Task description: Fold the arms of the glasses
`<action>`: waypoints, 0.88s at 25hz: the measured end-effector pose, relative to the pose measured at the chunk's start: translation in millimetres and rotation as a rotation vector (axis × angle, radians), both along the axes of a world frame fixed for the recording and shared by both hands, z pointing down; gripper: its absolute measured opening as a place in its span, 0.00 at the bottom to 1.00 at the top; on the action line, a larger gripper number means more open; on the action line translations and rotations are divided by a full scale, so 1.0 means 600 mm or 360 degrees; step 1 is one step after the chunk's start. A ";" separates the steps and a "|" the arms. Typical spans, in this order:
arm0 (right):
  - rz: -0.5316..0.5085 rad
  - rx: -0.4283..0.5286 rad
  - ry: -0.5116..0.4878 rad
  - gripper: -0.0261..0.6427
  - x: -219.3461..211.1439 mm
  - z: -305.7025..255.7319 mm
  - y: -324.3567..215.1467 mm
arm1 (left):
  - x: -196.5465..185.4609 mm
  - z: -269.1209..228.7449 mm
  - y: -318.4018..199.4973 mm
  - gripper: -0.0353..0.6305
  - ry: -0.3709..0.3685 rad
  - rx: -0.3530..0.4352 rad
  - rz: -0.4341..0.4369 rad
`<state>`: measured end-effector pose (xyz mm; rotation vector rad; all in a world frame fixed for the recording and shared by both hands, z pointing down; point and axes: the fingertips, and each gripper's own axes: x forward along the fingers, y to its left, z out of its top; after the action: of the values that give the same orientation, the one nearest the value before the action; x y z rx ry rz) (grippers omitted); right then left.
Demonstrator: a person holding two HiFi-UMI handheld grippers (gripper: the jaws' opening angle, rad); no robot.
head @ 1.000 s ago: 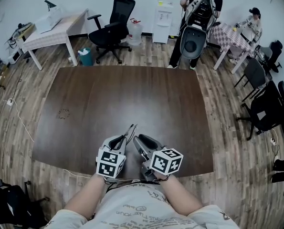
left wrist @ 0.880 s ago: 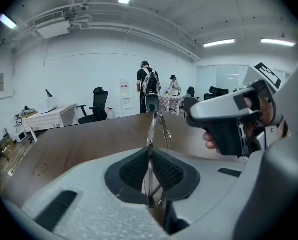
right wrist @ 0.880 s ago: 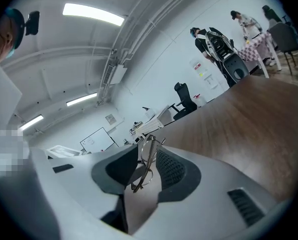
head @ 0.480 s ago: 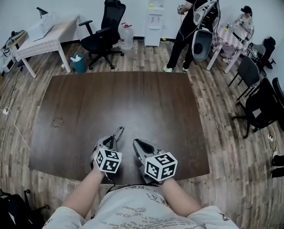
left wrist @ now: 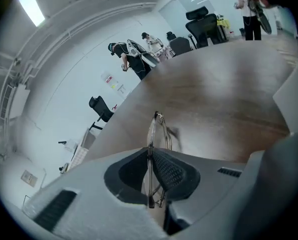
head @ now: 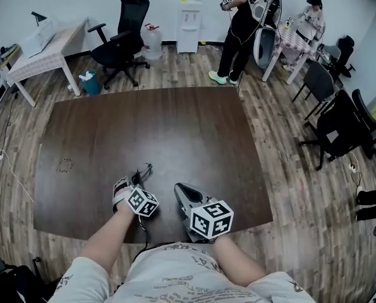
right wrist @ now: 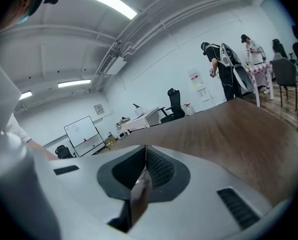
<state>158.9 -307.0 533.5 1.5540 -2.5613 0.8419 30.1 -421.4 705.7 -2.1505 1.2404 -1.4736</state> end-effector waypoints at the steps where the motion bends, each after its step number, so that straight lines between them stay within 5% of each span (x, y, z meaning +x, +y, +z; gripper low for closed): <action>1: 0.0009 -0.0009 -0.0015 0.07 0.004 0.002 0.001 | 0.000 0.008 -0.001 0.11 -0.0023 -0.0001 -0.0005; 12: 0.0011 -0.0059 -0.0069 0.07 0.007 0.019 0.014 | 0.008 0.042 0.012 0.11 -0.0134 -0.0038 0.0036; 15: -0.0001 -0.0067 -0.0076 0.07 0.002 0.023 0.012 | 0.011 0.028 0.018 0.24 -0.0069 -0.0026 0.0024; 22: -0.0070 -0.0047 -0.0117 0.07 -0.034 -0.007 0.000 | 0.007 -0.064 0.052 0.25 0.0329 -0.0020 -0.0097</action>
<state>138.8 -306.7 529.5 1.4804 -2.6099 0.9446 34.2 -390.2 667.3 -2.3418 1.3786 -1.3105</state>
